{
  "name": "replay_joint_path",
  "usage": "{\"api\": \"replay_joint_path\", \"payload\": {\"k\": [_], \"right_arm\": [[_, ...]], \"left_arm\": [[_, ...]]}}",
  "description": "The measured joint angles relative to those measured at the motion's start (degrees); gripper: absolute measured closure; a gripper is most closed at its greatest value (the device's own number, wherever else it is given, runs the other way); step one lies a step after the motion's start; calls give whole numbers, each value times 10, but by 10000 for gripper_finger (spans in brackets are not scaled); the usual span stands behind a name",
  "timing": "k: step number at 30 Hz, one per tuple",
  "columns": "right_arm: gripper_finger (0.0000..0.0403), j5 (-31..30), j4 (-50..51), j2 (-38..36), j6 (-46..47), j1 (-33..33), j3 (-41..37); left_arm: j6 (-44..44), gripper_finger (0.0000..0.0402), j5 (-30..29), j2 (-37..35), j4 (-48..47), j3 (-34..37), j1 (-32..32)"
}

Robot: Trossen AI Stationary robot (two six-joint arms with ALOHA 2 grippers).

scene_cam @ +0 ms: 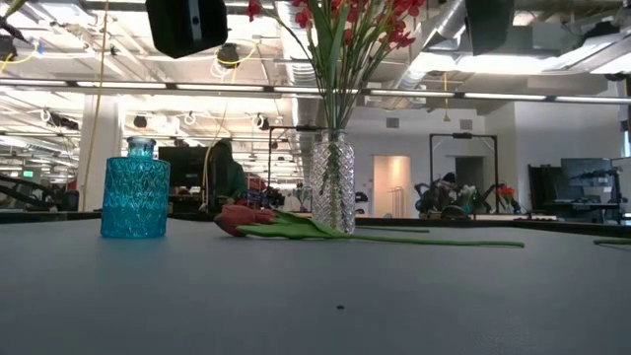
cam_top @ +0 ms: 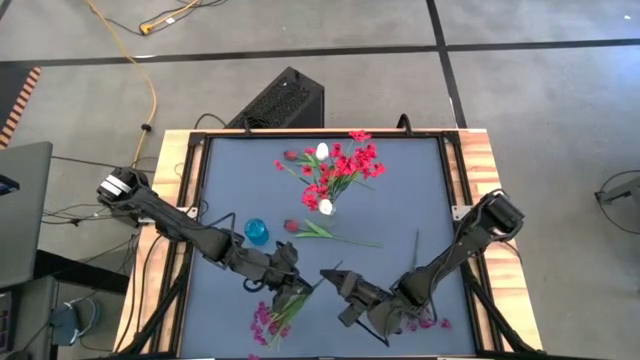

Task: Sort flowers into vase by color
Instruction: Put the top violet flowers into the blue vase

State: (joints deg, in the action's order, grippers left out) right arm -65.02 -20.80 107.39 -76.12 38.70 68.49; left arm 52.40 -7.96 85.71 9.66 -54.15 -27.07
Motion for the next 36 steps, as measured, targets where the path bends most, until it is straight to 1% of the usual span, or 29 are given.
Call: {"api": "replay_joint_path", "payload": {"k": [4,7,8,10,12,15,17,18,20,22,25,27,29,32,34,36], "right_arm": [[301,2,1,0,10,0,0],[363,2,18,0,41,-3,0],[370,4,26,0,57,-5,0],[370,9,55,0,96,-6,0],[370,32,101,-2,153,-7,0],[370,125,186,-12,270,-15,0],[370,210,246,-28,361,-25,0],[370,257,276,-39,406,-33,0],[370,351,331,-63,485,-52,0],[370,434,344,-90,531,-73,-13],[370,529,281,-135,542,-102,-57],[370,574,211,-167,539,-121,-96],[370,609,129,-196,540,-140,-139],[370,620,-42,-231,564,-162,-202],[370,620,-171,-234,598,-176,-239],[370,620,-273,-219,632,-189,-265]], "left_arm": [[1,399,-17,0,0,0,1],[5,384,-16,0,1,0,4],[9,376,-15,0,1,0,6],[-2,359,-14,0,1,0,10],[-55,338,-3,-7,-3,0,16],[-142,307,29,-30,-6,0,33],[-197,289,43,-53,-23,0,43],[-225,282,41,-65,-37,0,46],[-283,272,18,-92,-78,0,50],[-329,268,-40,-116,-128,0,48],[-376,267,-139,-137,-180,0,35],[-401,267,-176,-138,-186,0,30],[-430,266,-182,-136,-194,0,23],[-464,266,-180,-120,-191,0,17],[-481,266,-179,-108,-175,0,12],[-503,266,-177,-93,-125,0,10]]}}
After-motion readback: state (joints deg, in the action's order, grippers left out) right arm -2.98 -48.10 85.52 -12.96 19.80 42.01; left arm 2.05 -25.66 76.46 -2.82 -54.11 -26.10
